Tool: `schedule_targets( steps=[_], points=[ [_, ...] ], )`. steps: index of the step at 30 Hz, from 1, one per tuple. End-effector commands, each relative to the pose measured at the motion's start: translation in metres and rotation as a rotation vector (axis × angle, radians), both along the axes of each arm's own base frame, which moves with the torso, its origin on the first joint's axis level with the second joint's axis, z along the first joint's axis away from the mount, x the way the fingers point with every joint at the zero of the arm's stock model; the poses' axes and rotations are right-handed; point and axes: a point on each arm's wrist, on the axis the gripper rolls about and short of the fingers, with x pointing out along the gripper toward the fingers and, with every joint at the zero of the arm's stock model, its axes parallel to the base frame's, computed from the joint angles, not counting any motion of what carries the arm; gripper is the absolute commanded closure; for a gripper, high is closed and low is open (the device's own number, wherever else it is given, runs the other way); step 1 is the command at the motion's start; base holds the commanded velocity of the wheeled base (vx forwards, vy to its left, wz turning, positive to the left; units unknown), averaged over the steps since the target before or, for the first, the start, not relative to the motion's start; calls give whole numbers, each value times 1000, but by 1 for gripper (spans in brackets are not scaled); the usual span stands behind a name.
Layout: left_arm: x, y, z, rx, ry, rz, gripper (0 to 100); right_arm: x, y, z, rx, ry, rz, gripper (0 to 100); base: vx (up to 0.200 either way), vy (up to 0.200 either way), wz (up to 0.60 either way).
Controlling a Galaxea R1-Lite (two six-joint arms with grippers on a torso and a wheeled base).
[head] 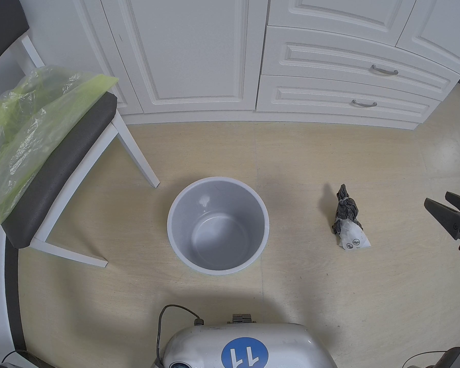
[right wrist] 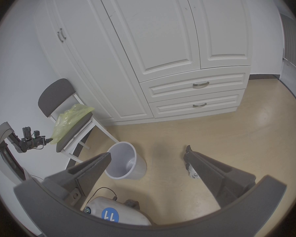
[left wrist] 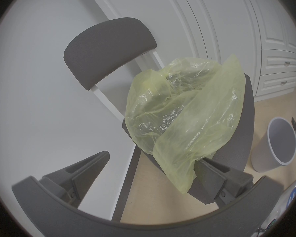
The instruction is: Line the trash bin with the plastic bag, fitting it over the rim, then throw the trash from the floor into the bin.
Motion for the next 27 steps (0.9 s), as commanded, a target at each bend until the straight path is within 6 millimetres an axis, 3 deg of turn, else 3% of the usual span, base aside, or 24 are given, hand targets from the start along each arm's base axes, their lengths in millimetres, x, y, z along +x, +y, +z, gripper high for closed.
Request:
schedule_targets(
  steps=[1, 16, 27],
  points=[
    [7, 7, -10, -32, 36, -1, 0, 1, 0, -1, 4, 4, 2, 0, 0, 0, 0],
    [17, 17, -21, -77, 77, -3, 0, -1, 2, -1, 4, 4, 25, 0, 0, 0, 0],
    [22, 22, -15, -75, 34, 8, 0, -1, 3, -3, 0, 7, 29, 0, 0, 0, 0]
  ],
)
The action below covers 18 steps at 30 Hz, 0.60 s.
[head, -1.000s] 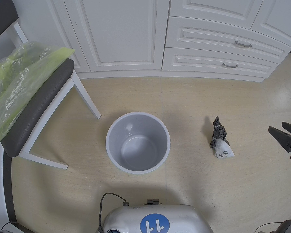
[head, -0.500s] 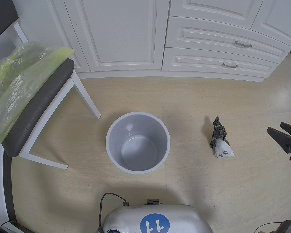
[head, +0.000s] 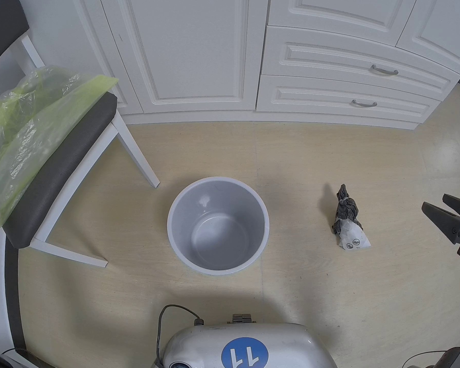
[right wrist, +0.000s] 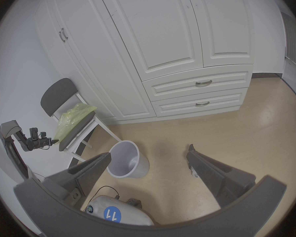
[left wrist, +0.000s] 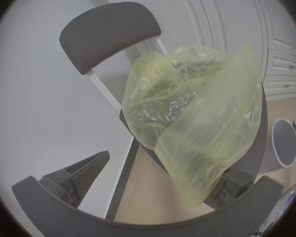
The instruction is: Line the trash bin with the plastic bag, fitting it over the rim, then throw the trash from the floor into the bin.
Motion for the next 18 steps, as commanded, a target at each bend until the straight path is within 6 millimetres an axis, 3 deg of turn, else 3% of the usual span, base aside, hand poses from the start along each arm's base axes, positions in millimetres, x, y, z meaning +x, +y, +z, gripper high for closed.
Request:
schedule_targets(
  steps=[1, 12, 18],
  points=[
    [1, 1, 2, 0, -27, 7, 0, 0, 0, -1, -1, 2, 2, 0, 0, 0, 0],
    [-8, 3, 22, 77, -154, 50, 0, 0, 0, -4, -12, 11, 4, 0, 0, 0, 0],
    [-8, 3, 19, 65, -143, 48, 0, 0, 0, -5, -13, 13, 4, 0, 0, 0, 0]
  ],
)
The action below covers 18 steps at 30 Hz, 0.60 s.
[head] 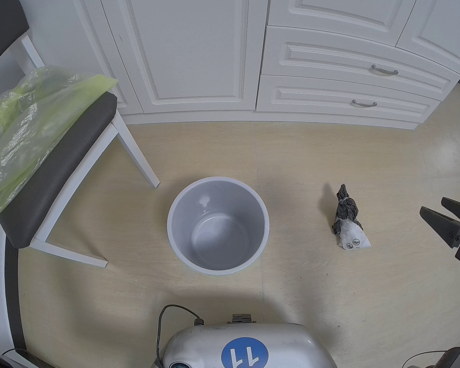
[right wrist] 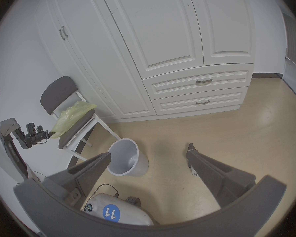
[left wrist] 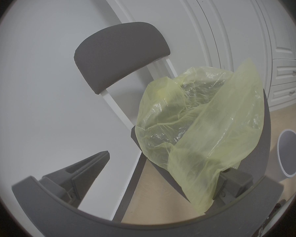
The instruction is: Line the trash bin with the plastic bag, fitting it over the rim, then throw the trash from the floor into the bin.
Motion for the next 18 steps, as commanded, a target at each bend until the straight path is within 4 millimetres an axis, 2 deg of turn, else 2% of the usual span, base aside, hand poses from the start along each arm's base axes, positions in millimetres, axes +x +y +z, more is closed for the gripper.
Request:
schedule_targets(
  steps=[1, 8, 18],
  points=[
    [1, 0, -4, -13, 13, -5, 0, 0, 0, 0, -1, 2, 0, 0, 0, 0, 0],
    [21, 10, -25, -122, 58, -46, 0, 1, 0, -1, -3, 6, 0, 0, 0, 0, 0],
    [27, 15, -31, -200, 18, -112, 0, 1, 0, -1, -3, 6, 0, 0, 0, 0, 0]
  ],
)
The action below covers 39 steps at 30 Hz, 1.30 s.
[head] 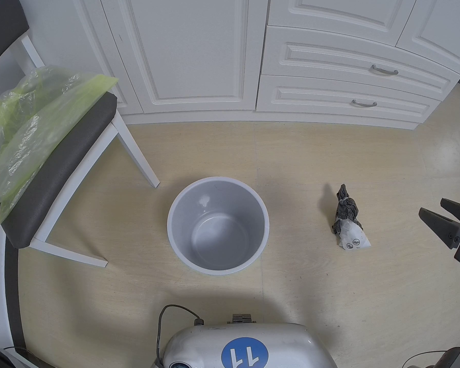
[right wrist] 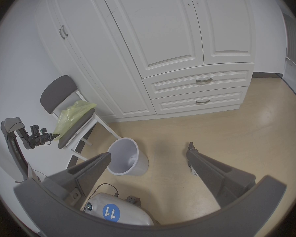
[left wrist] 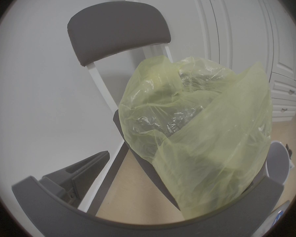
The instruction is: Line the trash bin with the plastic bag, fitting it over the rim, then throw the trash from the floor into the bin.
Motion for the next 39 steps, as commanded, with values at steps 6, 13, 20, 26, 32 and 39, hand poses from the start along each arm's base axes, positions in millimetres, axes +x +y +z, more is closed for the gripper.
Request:
schedule_targets(
  steps=[6, 13, 20, 26, 32, 39],
  points=[
    [4, 5, -2, -52, -17, 2, 0, 0, 0, 0, -2, 0, 0, 0, 0, 0, 0],
    [3, 3, 0, -48, -26, 2, 0, 0, 0, 0, -2, 0, 0, 0, 0, 0, 0],
    [3, 3, -1, -45, -20, 4, 0, 0, 0, 0, -2, 0, 0, 0, 0, 0, 0],
    [3, 2, -1, -39, -17, 2, 100, 0, 0, 0, -3, 0, 1, 0, 0, 0, 0],
    [3, 2, -1, -32, -14, 0, 100, -1, 0, 0, -3, -2, 1, 0, 0, 0, 0],
    [3, 2, -2, -2, 6, -1, 100, -1, 0, -2, -6, 2, 2, 0, 0, 0, 0]
  ],
)
